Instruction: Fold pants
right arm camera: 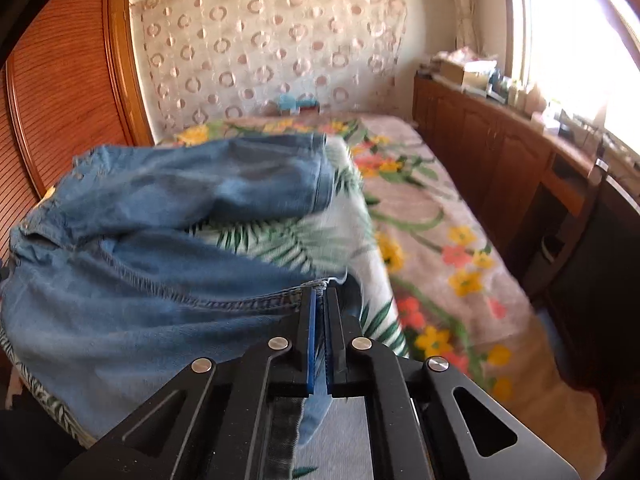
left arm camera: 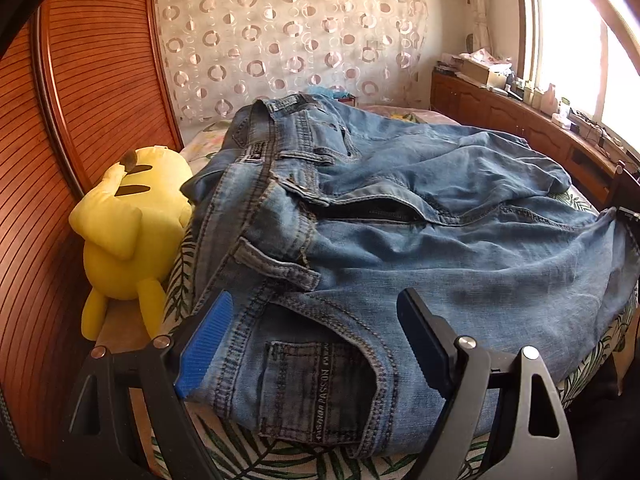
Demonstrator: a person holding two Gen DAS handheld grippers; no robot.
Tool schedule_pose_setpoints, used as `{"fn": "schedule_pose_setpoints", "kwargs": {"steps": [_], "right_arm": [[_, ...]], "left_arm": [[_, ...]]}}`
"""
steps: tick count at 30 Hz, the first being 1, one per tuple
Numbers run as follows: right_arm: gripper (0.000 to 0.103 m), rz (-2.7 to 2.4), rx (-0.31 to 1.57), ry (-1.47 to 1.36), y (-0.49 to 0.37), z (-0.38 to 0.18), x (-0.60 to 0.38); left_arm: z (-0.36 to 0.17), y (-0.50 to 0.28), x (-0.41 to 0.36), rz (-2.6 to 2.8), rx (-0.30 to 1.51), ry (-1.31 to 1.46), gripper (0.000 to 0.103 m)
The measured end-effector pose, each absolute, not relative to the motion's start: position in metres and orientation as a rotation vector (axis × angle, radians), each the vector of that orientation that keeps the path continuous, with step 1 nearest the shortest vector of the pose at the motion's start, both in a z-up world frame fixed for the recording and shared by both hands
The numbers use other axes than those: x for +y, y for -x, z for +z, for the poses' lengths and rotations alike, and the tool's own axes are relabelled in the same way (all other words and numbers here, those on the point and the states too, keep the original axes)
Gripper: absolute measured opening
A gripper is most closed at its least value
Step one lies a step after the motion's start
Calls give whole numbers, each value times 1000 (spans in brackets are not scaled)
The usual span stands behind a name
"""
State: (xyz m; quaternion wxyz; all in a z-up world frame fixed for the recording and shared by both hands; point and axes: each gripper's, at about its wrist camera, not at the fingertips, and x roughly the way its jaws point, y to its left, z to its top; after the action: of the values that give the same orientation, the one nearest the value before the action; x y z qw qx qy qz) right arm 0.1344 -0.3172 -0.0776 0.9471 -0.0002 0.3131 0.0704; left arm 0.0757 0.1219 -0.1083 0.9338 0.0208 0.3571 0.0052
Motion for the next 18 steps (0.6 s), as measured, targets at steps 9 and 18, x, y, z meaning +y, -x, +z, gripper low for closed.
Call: {"fn": "schedule_pose_setpoints", "kwargs": {"steps": [9,18], "right_arm": [[2,132,667,56,-154,-85,-298],[35,180,692,-4,-116,-84,-322]], "left_arm": [[-109,-68,137,43,724,-27,85],[-112,-55,147,62,727,-9,85]]}}
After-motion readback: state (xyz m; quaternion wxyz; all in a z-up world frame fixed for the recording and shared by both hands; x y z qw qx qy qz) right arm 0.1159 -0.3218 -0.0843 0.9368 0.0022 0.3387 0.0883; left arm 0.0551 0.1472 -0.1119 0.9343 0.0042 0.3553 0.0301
